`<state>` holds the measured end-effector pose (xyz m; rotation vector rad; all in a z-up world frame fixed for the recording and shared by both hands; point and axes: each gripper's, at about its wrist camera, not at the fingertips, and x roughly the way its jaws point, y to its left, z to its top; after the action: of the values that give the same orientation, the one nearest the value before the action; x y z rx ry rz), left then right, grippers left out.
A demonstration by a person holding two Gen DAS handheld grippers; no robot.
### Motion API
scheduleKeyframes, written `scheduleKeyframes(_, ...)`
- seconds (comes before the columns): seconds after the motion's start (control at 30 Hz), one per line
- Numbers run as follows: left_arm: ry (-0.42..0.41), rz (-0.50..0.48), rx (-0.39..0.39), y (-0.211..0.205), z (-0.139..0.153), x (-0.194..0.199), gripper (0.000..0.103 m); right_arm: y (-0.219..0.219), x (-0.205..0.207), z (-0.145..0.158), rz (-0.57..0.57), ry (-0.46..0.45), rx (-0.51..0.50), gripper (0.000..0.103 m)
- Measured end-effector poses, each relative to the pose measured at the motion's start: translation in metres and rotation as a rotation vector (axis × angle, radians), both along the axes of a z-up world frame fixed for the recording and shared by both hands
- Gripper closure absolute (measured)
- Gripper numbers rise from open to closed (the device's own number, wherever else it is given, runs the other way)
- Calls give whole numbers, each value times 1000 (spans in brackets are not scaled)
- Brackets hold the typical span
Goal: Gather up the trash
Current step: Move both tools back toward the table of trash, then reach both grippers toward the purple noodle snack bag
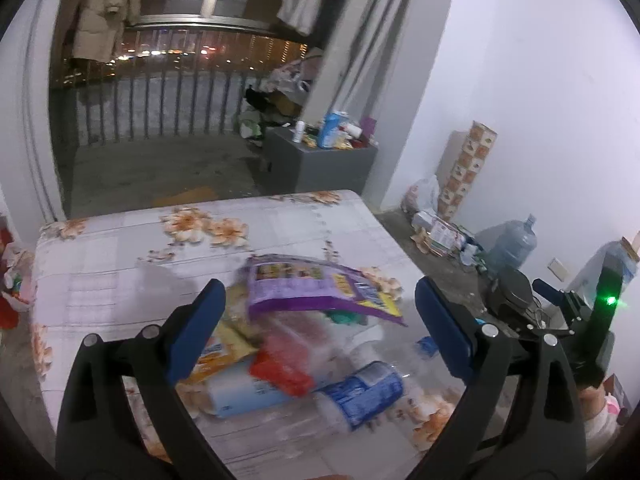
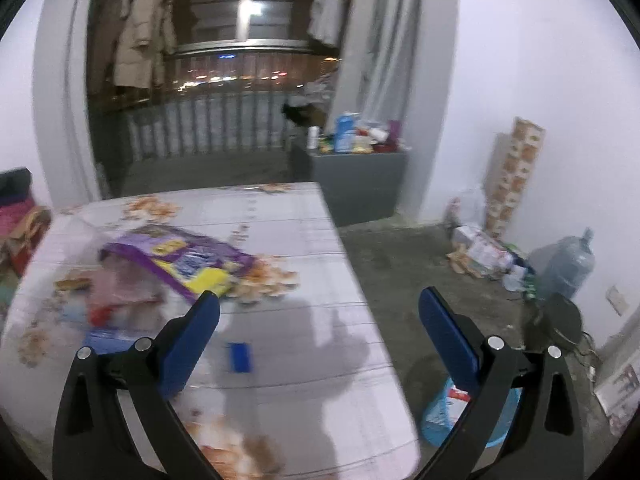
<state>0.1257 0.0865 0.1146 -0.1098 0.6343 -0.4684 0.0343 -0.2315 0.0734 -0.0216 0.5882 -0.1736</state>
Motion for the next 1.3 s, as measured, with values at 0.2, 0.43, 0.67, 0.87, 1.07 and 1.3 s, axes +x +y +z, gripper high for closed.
scheduleKeyframes(0.2,19,48,-35,37,-14,2,12,11,20,4,10,84,115,6)
scheduleKeyframes(0.43,32,108,-27,71,-35,8,12,38,42,6,42,150,102,6)
scheduleKeyframes(0.67,37,127,-48,91,-47,18,12,66,59,16,131,204,114,6)
scheduleKeyframes(0.87,60,143,-67,100,-55,27,12,82,67,12,145,265,111,6)
scheduleKeyframes(1.07,60,140,-52,105,-59,29,9,83,63,22,122,201,69,6)
scheduleKeyframes(1.3,47,131,-49,106,-56,30,9,52,70,26,165,182,343,6)
